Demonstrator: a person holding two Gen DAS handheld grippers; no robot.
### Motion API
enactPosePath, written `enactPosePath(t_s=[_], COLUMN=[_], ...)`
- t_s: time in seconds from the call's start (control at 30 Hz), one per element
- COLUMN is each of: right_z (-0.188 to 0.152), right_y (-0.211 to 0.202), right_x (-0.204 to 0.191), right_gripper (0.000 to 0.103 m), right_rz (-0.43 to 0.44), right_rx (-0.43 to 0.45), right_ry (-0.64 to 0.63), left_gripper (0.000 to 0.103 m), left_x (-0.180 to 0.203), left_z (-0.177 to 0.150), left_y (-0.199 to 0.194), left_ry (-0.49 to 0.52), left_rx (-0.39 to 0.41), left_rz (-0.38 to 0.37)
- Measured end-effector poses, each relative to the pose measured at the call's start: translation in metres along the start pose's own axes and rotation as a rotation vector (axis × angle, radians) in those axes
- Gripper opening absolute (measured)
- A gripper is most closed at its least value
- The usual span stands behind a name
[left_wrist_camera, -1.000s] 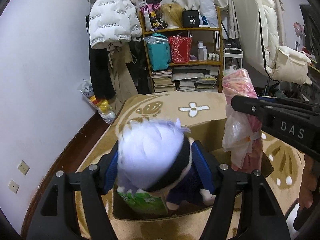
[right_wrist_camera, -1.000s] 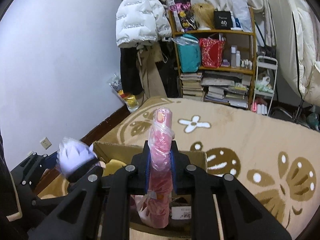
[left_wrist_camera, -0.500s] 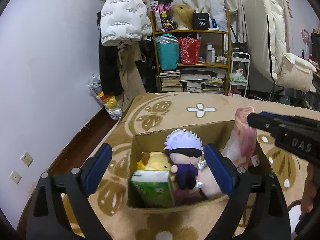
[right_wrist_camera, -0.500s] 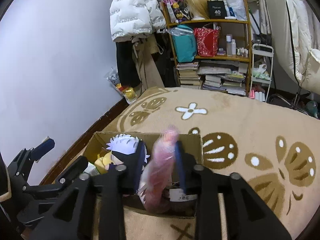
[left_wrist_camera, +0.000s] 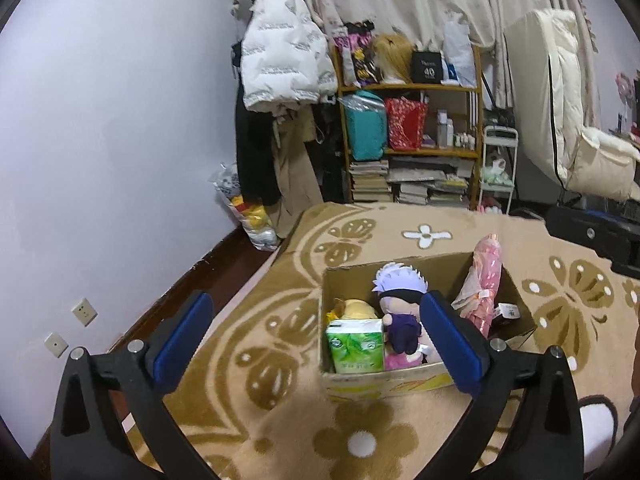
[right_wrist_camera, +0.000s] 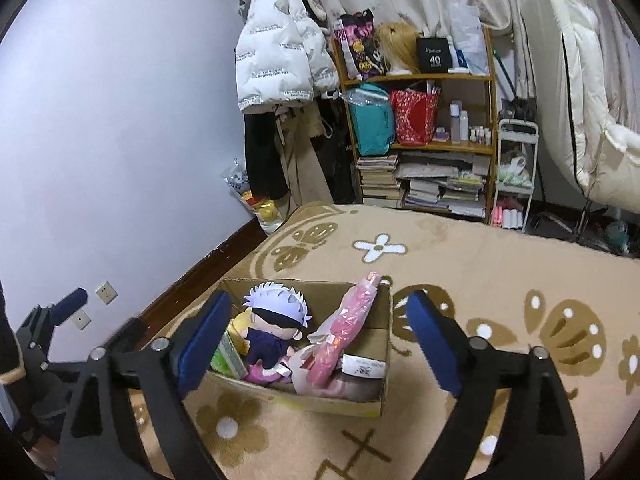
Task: Organize soft objects
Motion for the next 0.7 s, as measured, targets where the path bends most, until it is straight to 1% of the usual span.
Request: enactPosePath(t_s=[0.13, 0.23, 0.37, 0.7], right_z=[-0.007, -0.014, -0.021, -0.036], right_y=[-0.021, -0.036, -0.051, -0.07], right_x=[-0.004, -0.004, -0.002, 0.006], right_gripper=[0.1, 0.103, 0.103, 0.103], right_rz=[-0.007, -0.024, -0.038, -0.077], right_rx=[0.022, 0.035, 0.05, 0.068], right_ry=[-0.003, -0.007, -0.001, 0.012], left_gripper=[0.102, 0.102, 0.103, 0.103], left_x=[-0.012, -0.019, -0.025, -0.029], left_z=[-0.003, -0.008, -0.015, -0.037], left_y=[-0.021, -0.035, -0.052, -0.072], left_ry=[-0.031, -0.038, -0.04, -0.018], left_rx=[0.025, 0.039, 0.049, 0.043], left_rz=[0.005, 0.013, 0.015, 0.033])
Point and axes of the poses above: each gripper's, at about its wrist camera, not at the fingertips, and y roughly the way its jaws point, x to its right, z to its top, the point moved 3 cm from there along y, roughly the way its jaws point, and after that the axes turned 12 degrees about -x, right-handed, at the moved point
